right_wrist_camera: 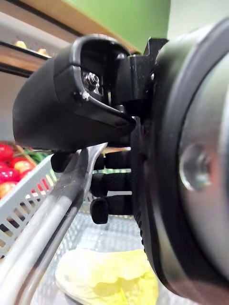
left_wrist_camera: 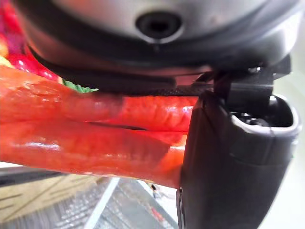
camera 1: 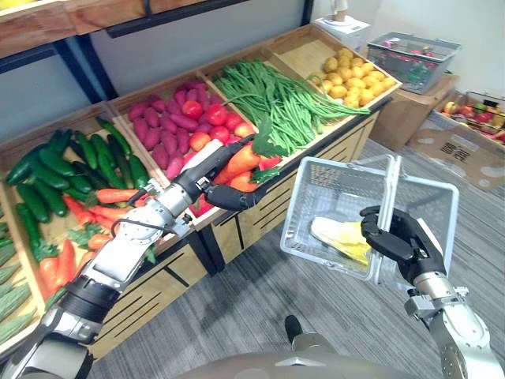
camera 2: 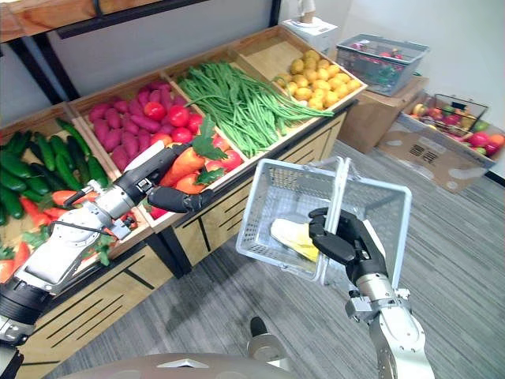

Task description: Pick vegetable in the basket

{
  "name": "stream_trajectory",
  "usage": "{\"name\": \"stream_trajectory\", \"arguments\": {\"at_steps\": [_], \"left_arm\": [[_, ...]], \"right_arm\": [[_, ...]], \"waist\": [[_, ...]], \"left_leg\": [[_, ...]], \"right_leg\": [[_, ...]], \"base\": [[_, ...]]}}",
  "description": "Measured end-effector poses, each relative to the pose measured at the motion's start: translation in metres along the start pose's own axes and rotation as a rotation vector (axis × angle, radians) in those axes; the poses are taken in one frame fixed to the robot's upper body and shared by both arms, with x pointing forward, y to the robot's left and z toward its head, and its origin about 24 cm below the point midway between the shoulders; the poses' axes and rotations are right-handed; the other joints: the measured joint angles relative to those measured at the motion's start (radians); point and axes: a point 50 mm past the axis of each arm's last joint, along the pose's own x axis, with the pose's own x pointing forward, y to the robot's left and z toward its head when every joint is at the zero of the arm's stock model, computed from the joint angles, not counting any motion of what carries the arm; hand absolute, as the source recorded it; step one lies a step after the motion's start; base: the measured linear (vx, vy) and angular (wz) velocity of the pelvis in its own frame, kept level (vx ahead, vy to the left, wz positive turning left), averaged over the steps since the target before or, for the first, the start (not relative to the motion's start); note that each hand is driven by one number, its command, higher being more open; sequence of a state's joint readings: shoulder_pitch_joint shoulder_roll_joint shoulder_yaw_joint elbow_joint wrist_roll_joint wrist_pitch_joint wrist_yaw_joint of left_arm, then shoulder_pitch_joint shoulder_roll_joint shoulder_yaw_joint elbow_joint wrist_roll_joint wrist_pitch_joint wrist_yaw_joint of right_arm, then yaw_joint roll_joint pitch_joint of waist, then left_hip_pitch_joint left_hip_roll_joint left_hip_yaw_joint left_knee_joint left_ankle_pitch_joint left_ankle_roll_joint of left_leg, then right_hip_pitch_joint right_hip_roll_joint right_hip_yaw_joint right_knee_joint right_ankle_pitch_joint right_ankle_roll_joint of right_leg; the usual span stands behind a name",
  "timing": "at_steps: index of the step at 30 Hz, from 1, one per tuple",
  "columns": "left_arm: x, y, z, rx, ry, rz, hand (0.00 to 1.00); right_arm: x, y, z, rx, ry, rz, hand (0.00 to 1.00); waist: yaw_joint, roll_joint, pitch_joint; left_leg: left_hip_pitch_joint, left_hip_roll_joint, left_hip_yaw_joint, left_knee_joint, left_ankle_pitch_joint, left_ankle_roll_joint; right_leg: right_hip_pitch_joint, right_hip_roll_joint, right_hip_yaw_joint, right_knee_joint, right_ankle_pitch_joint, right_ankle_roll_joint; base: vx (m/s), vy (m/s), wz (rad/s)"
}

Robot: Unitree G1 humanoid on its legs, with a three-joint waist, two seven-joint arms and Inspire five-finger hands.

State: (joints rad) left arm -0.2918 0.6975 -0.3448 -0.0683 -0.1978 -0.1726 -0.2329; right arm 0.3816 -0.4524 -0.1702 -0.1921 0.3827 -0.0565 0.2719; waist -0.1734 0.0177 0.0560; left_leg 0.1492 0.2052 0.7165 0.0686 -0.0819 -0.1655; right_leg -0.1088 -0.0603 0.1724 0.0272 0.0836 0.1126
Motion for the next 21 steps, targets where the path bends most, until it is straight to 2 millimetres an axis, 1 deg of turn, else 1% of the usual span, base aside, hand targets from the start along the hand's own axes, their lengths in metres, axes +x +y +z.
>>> {"name": "stream_trajectory", "arguments": {"at_steps": [1,2,3,7,8,9,11,15,18,21], "left_arm": [[0.004,0.000,0.003,0.004,-0.015,-0.009,0.00],[0.007,0.001,0.006,0.004,-0.028,-0.014,0.00],[0.011,0.002,0.009,-0.018,-0.045,-0.018,0.00],[0.020,0.004,0.012,-0.025,-0.066,-0.011,0.00],[0.021,0.004,0.012,-0.057,-0.071,-0.002,0.00],[0.023,0.003,0.011,-0.069,-0.073,0.004,0.00],[0.026,0.000,0.011,-0.088,-0.080,0.010,0.00],[0.032,-0.012,0.014,-0.133,-0.105,-0.006,0.00],[0.040,-0.018,0.020,-0.148,-0.138,-0.026,0.00],[0.045,-0.023,0.024,-0.176,-0.161,-0.015,0.00]], "right_arm": [[0.002,0.002,0.003,0.004,-0.009,0.045,0.00],[0.003,0.005,0.005,0.000,-0.012,0.070,0.00],[0.004,0.009,0.005,0.002,-0.011,0.108,0.00],[0.006,0.017,0.003,0.025,-0.002,0.176,0.00],[0.006,0.021,0.002,0.026,0.004,0.199,0.00],[0.007,0.023,0.002,0.023,0.012,0.222,0.00],[0.007,0.025,0.001,0.018,0.019,0.245,0.00],[0.007,0.030,0.000,0.026,0.025,0.282,0.00],[0.008,0.031,0.001,0.026,0.020,0.293,0.00],[0.009,0.033,0.006,0.021,-0.002,0.301,0.00]], "waist": [[-0.009,0.001,0.000],[-0.010,0.000,0.000],[-0.024,0.001,0.001],[-0.035,0.004,0.003],[-0.043,0.007,0.005],[-0.051,0.012,0.007],[-0.054,0.018,0.011],[-0.056,0.030,0.019],[-0.059,0.031,0.018],[-0.074,0.031,0.019]], "left_leg": [[-0.002,0.012,0.012,0.019,-0.012,-0.005],[-0.003,0.019,0.023,0.033,-0.020,-0.008],[-0.002,0.030,0.031,0.046,-0.029,-0.012],[-0.002,0.047,0.062,0.079,-0.052,-0.016],[-0.001,0.049,0.073,0.089,-0.060,-0.018],[0.000,0.050,0.079,0.100,-0.068,-0.017],[0.000,0.050,0.092,0.110,-0.080,-0.015],[-0.007,0.059,0.110,0.160,-0.113,-0.014],[-0.036,0.075,0.110,0.209,-0.137,-0.009],[-0.050,0.088,0.109,0.251,-0.159,-0.007]], "right_leg": [[0.000,0.007,0.013,-0.009,0.008,0.004],[-0.001,0.012,0.025,-0.015,0.012,0.005],[-0.001,0.019,0.032,-0.015,0.014,0.007],[-0.011,0.030,0.070,-0.016,0.022,0.019],[-0.012,0.030,0.082,-0.016,0.024,0.022],[-0.013,0.031,0.092,-0.017,0.026,0.025],[-0.016,0.031,0.107,-0.017,0.028,0.028],[-0.023,0.029,0.133,-0.017,0.028,0.029],[-0.038,0.029,0.139,-0.019,0.035,0.039],[-0.041,0.027,0.145,-0.023,0.042,0.044]], "base": [[0.00,-0.029,-0.35],[0.00,-0.031,-0.36],[0.00,-0.027,-0.23],[-0.02,-0.012,-0.29],[-0.03,-0.002,-0.22],[-0.04,0.008,-0.25],[-0.04,0.008,-0.22],[-0.03,0.005,-0.16],[-0.03,0.002,-0.06],[-0.04,0.025,-0.06]]}}
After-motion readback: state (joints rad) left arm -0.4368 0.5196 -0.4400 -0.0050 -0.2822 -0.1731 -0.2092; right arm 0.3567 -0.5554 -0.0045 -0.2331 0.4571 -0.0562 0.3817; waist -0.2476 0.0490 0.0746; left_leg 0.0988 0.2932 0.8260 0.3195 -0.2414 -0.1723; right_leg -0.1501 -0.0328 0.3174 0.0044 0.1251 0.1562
